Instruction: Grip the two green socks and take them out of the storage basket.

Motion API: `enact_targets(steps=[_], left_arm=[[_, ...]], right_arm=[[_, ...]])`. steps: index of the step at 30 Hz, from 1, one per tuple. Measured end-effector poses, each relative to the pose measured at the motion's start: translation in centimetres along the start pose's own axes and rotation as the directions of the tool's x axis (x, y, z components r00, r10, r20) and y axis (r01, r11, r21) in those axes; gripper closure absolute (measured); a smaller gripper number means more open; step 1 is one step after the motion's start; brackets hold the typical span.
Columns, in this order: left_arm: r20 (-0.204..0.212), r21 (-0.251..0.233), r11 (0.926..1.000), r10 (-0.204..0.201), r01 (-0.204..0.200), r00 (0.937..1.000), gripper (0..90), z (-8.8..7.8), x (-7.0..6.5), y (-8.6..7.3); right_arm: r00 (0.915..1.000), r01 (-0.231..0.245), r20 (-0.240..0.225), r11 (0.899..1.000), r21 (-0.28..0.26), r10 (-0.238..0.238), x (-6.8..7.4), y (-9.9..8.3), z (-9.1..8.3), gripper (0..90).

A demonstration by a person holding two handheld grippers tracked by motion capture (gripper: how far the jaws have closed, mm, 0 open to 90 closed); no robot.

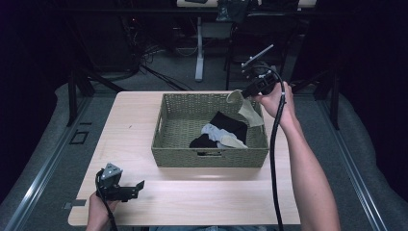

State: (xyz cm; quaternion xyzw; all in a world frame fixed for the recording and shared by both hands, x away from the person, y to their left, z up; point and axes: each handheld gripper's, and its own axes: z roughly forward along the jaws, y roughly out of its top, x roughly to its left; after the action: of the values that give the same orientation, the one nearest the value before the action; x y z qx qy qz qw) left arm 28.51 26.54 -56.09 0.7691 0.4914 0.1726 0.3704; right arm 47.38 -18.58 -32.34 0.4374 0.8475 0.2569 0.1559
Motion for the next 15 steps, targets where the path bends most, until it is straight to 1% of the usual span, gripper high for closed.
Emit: enact_targets(steps=[3, 4, 5, 7, 8, 9, 11, 12, 13, 15], left_arm=[[-0.002, 0.001, 1.0000, -0.001, 0.001, 1.0000, 0.1, 0.0, 0.0, 0.0], [-0.002, 0.001, 1.0000, -0.001, 0.001, 1.0000, 0.1, 0.0, 0.0, 0.0], [-0.003, 0.002, 1.0000, -0.001, 0.001, 1.0000, 0.1, -0.1, 0.0, 0.0], [-0.002, 0.004, 1.0000, -0.002, 0.002, 1.0000, 0.1, -0.1, 0.0, -0.1], [-0.002, 0.004, 1.0000, -0.002, 0.002, 1.0000, 0.1, -0.1, 0.0, -0.1], [-0.003, 0.007, 1.0000, -0.003, 0.003, 1.0000, 0.1, -0.1, 0.0, -0.1], [-0.004, 0.007, 1.0000, -0.004, 0.004, 1.0000, 0.1, -0.1, 0.1, -0.1], [-0.004, 0.007, 1.0000, -0.004, 0.004, 1.0000, 0.1, -0.1, 0.1, -0.1], [-0.003, 0.008, 1.0000, -0.005, 0.005, 1.0000, 0.1, -0.2, 0.1, -0.1], [-0.005, 0.010, 0.9999, -0.002, 0.002, 1.0000, 0.1, -0.2, 0.0, -0.1]], right_arm=[[0.9999, -0.010, 0.010, 1.000, -0.012, 0.010, -0.5, -0.3, -1.0, 88.1], [0.9999, -0.010, 0.010, 1.000, -0.012, 0.010, -0.5, -0.3, -1.0, 88.1], [0.9995, -0.023, 0.020, 1.000, -0.014, 0.023, -0.8, -0.5, -1.7, 88.1], [0.9990, -0.028, 0.035, 0.999, -0.019, 0.029, -1.2, -0.9, -2.3, 88.2], [0.9990, -0.028, 0.035, 0.999, -0.019, 0.029, -1.2, -0.9, -2.3, 88.2], [0.9969, -0.034, 0.071, 0.999, -0.022, 0.035, -1.7, -1.3, -2.9, 88.3], [0.9950, -0.041, 0.090, 0.999, -0.018, 0.042, -2.2, -1.8, -3.4, 88.3], [0.9950, -0.041, 0.090, 0.999, -0.018, 0.042, -2.2, -1.8, -3.4, 88.3], [0.9927, -0.046, 0.111, 0.999, -0.017, 0.048, -2.8, -2.4, -3.7, 88.3], [0.9911, -0.058, 0.119, 0.998, -0.018, 0.060, -3.3, -3.0, -4.0, 88.3]])
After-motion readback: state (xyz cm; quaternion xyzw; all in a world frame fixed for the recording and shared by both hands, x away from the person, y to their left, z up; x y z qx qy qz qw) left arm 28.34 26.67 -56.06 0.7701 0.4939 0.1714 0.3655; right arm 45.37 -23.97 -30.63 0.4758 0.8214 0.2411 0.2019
